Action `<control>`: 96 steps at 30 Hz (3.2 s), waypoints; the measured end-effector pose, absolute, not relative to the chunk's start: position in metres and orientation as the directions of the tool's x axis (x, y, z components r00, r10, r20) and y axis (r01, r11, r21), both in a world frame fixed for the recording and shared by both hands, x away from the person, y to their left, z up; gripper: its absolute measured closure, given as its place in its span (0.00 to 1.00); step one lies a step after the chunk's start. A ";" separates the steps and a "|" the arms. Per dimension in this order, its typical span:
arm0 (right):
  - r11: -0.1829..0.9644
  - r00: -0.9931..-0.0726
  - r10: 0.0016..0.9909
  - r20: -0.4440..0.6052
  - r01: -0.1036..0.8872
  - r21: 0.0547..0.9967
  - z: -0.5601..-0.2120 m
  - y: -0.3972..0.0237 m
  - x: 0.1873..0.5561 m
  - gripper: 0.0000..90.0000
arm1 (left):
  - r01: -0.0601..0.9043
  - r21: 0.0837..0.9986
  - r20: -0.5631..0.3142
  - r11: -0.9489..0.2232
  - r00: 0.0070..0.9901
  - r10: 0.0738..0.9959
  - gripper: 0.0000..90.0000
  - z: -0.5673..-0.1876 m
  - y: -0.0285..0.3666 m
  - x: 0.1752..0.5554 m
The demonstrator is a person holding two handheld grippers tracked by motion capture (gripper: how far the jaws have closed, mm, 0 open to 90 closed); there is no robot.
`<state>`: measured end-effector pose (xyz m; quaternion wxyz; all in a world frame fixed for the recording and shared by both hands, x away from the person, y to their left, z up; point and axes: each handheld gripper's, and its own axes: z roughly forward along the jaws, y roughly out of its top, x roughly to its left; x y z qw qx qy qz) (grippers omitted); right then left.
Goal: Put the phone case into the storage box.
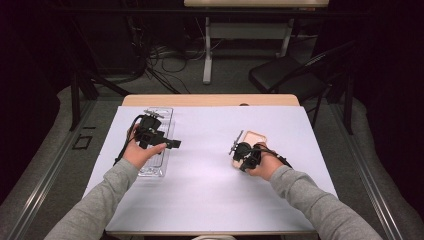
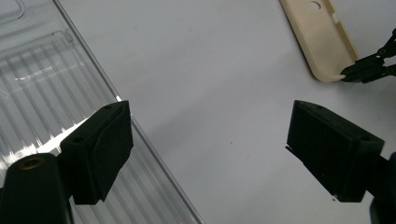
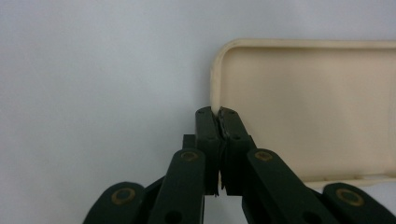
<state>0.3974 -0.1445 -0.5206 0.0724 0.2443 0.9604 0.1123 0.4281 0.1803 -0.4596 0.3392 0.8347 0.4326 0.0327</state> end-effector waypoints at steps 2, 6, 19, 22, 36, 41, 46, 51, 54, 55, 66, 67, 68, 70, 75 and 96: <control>0.854 -0.870 0.485 -0.088 0.449 0.261 -0.519 -0.145 0.397 0.98 | 0.699 0.594 -0.237 -0.398 0.625 0.744 0.16 -0.460 0.181 0.428; 0.854 -0.870 0.484 -0.095 0.445 0.271 -0.517 -0.146 0.397 0.98 | 0.697 0.596 -0.238 -0.398 0.627 0.742 0.16 -0.459 0.181 0.428; 0.841 -0.866 0.486 -0.119 0.425 0.335 -0.504 -0.147 0.390 0.98 | 0.702 0.623 -0.270 -0.346 0.607 0.747 0.17 -0.452 0.189 0.428; 0.843 -0.867 0.480 -0.131 0.415 0.343 -0.502 -0.145 0.388 0.98 | 0.706 0.623 -0.279 -0.336 0.602 0.749 0.17 -0.452 0.191 0.428; 0.829 -0.855 0.486 -0.180 0.387 0.404 -0.492 -0.145 0.381 0.98 | 0.702 0.639 -0.281 -0.314 0.593 0.755 0.17 -0.444 0.197 0.428; 0.825 -0.853 0.485 -0.190 0.375 0.424 -0.489 -0.144 0.378 0.98 | 0.691 0.654 -0.277 -0.307 0.597 0.753 0.17 -0.437 0.197 0.428; 0.823 -0.849 0.487 -0.205 0.367 0.433 -0.487 -0.144 0.375 0.98 | 0.684 0.662 -0.272 -0.307 0.600 0.752 0.17 -0.431 0.196 0.428; 0.828 -0.850 0.477 -0.224 0.348 0.440 -0.485 -0.142 0.371 0.98 | 0.681 0.662 -0.265 -0.312 0.603 0.753 0.18 -0.429 0.194 0.429; 0.827 -0.851 0.471 -0.230 0.336 0.450 -0.483 -0.140 0.369 0.98 | 0.680 0.662 -0.265 -0.315 0.606 0.750 0.18 -0.427 0.192 0.429; 0.829 -0.852 0.467 -0.238 0.328 0.454 -0.483 -0.140 0.368 0.98 | 0.679 0.662 -0.263 -0.317 0.607 0.750 0.18 -0.427 0.191 0.429; 0.835 -0.852 0.448 -0.271 0.290 0.468 -0.482 -0.134 0.360 0.98 | 0.674 0.669 -0.272 -0.314 0.615 0.740 0.18 -0.426 0.179 0.433; 0.838 -0.850 0.446 -0.279 0.287 0.464 -0.481 -0.133 0.359 0.98 | 0.673 0.668 -0.274 -0.318 0.619 0.736 0.18 -0.426 0.177 0.434; 0.841 -0.854 0.437 -0.281 0.277 0.465 -0.481 -0.132 0.360 0.98 | 0.672 0.670 -0.276 -0.316 0.620 0.734 0.18 -0.426 0.176 0.434; 0.838 -0.852 0.440 -0.285 0.275 0.471 -0.481 -0.130 0.358 0.98 | 0.671 0.672 -0.277 -0.315 0.622 0.732 0.18 -0.426 0.172 0.435; 0.839 -0.855 0.431 -0.290 0.261 0.478 -0.480 -0.127 0.357 0.98 | 0.675 0.664 -0.284 -0.322 0.626 0.726 0.18 -0.426 0.165 0.438; 0.851 -0.856 0.386 -0.343 0.187 0.491 -0.479 -0.109 0.350 0.98 | 0.663 0.678 -0.323 -0.318 0.657 0.681 0.27 -0.424 0.144 0.447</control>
